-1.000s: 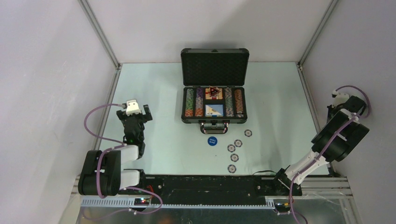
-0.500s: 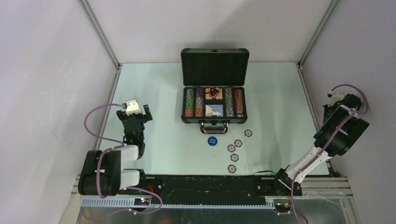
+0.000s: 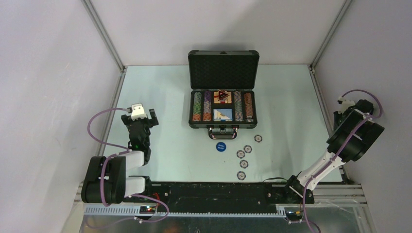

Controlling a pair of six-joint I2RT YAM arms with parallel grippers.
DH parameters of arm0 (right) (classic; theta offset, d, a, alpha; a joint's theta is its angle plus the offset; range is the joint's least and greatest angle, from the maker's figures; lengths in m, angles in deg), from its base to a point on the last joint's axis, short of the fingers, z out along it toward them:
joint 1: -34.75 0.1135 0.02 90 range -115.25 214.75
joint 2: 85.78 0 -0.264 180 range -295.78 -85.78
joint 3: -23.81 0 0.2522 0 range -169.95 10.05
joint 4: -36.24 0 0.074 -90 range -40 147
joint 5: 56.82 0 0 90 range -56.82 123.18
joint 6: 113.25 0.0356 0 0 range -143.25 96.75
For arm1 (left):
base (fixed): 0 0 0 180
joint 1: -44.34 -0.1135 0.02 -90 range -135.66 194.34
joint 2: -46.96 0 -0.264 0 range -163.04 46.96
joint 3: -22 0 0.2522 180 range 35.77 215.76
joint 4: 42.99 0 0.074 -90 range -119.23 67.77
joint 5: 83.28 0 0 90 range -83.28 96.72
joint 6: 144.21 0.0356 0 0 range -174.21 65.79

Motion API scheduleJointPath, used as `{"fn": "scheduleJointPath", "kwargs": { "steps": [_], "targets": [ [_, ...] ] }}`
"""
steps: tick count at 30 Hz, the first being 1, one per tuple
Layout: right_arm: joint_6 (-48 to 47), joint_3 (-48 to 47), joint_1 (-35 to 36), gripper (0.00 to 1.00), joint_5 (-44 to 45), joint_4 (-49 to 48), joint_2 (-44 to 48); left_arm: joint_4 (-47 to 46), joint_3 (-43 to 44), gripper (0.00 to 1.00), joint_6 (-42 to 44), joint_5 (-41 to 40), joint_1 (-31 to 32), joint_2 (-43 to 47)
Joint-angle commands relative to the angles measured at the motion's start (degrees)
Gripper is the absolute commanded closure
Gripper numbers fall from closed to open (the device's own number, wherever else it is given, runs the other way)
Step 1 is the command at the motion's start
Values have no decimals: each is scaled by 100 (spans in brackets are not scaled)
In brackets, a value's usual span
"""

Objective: Pack up texas hold em set

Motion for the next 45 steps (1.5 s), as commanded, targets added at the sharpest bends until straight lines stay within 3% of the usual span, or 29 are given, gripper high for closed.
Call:
{"fn": "scheduleJointPath", "kwargs": {
  "steps": [1, 45],
  "targets": [
    [-125, -189, -275, 73, -67, 327, -135, -319, 11, 0, -47, -20, -53, 27],
    [-730, -181, -458, 75, 253, 689, -645, -318, 14, 0, -47, -24, -53, 27]
  ]
}}
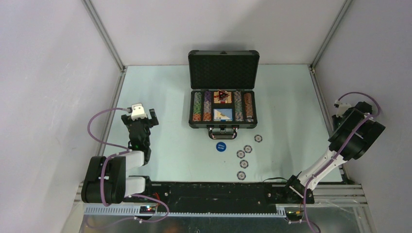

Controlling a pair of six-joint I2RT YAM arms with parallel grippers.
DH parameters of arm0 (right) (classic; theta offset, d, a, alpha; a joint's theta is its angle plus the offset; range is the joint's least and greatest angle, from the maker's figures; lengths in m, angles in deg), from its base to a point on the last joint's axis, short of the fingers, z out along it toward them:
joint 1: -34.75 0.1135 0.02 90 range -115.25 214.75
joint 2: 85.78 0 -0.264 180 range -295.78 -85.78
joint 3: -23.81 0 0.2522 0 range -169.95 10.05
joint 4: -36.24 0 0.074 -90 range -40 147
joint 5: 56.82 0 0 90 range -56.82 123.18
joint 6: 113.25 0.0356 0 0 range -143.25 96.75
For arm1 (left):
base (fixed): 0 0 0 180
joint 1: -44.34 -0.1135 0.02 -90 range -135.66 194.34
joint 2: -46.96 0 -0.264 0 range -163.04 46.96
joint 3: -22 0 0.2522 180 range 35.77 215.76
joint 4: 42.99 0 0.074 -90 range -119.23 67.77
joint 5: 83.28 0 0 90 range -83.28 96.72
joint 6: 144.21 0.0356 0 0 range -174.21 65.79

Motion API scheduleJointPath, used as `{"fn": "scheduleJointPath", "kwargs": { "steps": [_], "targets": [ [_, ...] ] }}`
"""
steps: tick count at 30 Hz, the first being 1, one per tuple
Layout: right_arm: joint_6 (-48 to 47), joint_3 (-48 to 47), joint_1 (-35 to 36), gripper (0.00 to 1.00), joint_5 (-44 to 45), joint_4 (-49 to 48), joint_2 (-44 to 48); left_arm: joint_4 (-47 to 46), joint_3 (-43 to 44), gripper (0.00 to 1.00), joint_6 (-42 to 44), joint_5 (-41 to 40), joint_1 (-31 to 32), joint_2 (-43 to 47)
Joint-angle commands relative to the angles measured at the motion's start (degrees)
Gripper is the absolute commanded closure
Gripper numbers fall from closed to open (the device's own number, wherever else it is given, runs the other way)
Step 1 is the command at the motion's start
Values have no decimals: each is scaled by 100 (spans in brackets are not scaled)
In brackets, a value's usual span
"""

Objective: Pack up texas hold em set

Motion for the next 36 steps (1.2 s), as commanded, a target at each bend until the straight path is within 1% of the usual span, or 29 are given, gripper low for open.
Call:
{"fn": "scheduleJointPath", "kwargs": {
  "steps": [1, 6, 11, 15, 18, 23, 28, 36],
  "targets": [
    [-129, -81, -394, 75, 162, 361, -384, -319, 11, 0, -47, -20, -53, 27],
    [-182, -80, -413, 75, 252, 373, -412, -319, 12, 0, -47, -19, -53, 26],
    [-215, 11, -433, 76, 370, 187, -338, -319, 9, 0, -47, -19, -53, 27],
    [-188, 19, -501, 75, 262, 192, -189, -319, 15, 0, -47, -20, -53, 27],
    [-174, 17, -561, 73, 135, 229, -37, -319, 10, 0, -51, -19, -53, 27],
    [-151, 17, -676, 71, -183, 380, 354, -319, 11, 0, -47, -19, -53, 27],
    [-285, 16, -708, 70, -437, 749, 581, -319, 12, 0, -48, -21, -53, 22],
    [-510, 23, -789, 69, -349, 960, 435, -317, 13, 0, -47, -21, -53, 31]
  ]
}}
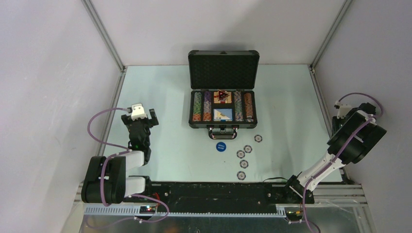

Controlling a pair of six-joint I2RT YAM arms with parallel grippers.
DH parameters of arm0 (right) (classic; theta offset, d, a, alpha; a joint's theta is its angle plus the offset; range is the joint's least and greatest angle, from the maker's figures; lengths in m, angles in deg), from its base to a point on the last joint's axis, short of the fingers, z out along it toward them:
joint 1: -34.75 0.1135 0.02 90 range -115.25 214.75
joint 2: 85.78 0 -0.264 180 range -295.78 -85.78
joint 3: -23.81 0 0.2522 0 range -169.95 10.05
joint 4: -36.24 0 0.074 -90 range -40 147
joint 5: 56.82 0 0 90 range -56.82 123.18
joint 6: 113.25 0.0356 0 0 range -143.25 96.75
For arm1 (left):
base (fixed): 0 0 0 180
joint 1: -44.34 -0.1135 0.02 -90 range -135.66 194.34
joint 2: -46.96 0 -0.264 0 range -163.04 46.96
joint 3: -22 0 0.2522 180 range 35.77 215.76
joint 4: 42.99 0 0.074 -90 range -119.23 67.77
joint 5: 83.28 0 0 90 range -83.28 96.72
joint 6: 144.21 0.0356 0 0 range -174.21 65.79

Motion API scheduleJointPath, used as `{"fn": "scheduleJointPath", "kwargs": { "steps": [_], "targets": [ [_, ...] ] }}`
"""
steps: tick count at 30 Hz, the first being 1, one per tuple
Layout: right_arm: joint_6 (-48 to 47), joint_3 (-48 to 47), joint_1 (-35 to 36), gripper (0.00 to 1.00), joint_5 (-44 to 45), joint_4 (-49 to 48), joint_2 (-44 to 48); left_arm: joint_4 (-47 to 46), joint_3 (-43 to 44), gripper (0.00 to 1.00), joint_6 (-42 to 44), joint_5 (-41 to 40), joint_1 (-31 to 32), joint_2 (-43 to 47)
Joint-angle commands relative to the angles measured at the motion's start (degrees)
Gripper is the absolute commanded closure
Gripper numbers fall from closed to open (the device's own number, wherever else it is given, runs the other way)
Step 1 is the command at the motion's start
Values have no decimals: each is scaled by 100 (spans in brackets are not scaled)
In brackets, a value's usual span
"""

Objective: Pack up texas hold em set

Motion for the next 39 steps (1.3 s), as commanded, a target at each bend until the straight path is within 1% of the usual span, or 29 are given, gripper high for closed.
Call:
{"fn": "scheduleJointPath", "kwargs": {
  "steps": [1, 9, 13, 18, 27, 39],
  "targets": [
    [-218, -17, -653, 69, -18, 178, -28, -316, 15, 0, -47, -21, -53, 29],
    [-186, 116, -710, 70, 324, -325, -89, -319, 10, 0, -49, -23, -53, 22],
    [-199, 166, -663, 71, 435, -423, -98, -318, 17, 0, -47, -27, -53, 26],
    [-267, 205, -629, 71, 524, -401, -172, -318, 9, 0, -47, -21, -53, 27],
    [-388, 225, -646, 70, 352, -166, -153, -319, 15, 0, -47, -22, -53, 26],
    [-574, 222, -661, 69, 335, 84, -226, -319, 10, 0, -48, -20, -53, 27]
  ]
}}
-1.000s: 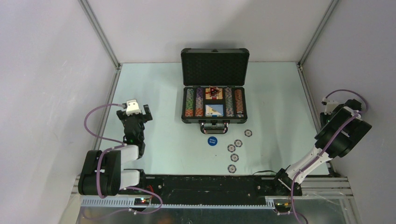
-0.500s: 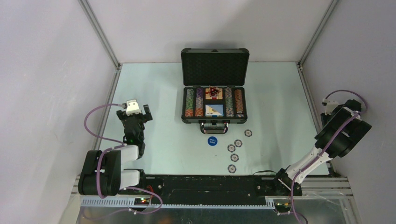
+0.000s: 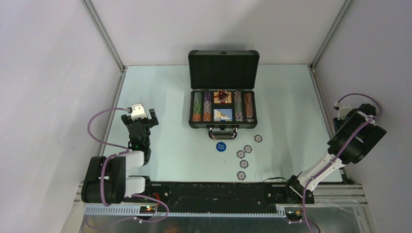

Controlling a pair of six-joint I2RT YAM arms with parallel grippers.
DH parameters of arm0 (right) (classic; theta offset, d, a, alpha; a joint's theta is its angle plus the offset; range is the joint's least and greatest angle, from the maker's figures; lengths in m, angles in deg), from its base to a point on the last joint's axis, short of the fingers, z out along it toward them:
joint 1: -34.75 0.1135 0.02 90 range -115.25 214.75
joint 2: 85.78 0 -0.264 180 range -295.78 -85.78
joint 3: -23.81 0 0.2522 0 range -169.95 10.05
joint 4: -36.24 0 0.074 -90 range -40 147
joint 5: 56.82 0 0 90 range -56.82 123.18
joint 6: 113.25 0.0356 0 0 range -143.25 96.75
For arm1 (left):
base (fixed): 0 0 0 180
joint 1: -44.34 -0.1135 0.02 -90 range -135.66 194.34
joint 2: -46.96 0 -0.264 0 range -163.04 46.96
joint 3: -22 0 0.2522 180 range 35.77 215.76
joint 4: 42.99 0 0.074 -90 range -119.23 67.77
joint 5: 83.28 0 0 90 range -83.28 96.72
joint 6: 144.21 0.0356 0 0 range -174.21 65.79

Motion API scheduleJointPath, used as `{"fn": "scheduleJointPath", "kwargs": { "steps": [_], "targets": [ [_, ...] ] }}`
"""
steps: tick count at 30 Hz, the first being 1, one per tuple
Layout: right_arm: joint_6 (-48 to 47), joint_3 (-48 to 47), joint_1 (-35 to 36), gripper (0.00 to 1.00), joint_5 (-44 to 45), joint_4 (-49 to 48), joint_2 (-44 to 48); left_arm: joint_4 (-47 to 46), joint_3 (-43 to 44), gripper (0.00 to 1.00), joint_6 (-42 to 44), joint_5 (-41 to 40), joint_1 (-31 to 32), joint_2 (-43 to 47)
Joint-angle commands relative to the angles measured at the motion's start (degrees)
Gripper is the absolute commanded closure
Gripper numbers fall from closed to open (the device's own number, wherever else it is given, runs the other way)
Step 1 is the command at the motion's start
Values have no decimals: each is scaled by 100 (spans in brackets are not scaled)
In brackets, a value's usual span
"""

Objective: Pack up texas hold em set

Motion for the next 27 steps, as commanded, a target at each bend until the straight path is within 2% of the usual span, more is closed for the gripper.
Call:
{"fn": "scheduleJointPath", "kwargs": {
  "steps": [1, 12, 27],
  "targets": [
    [-183, 83, -633, 69, -36, 498, -225, -319, 12, 0, -47, -23, -53, 27],
    [-257, 88, -643, 70, -25, 654, -383, -317, 16, 0, -47, -27, -53, 27],
    [-250, 424, -624, 69, -31, 371, -282, -318, 9, 0, -51, -21, -53, 27]
  ]
}}
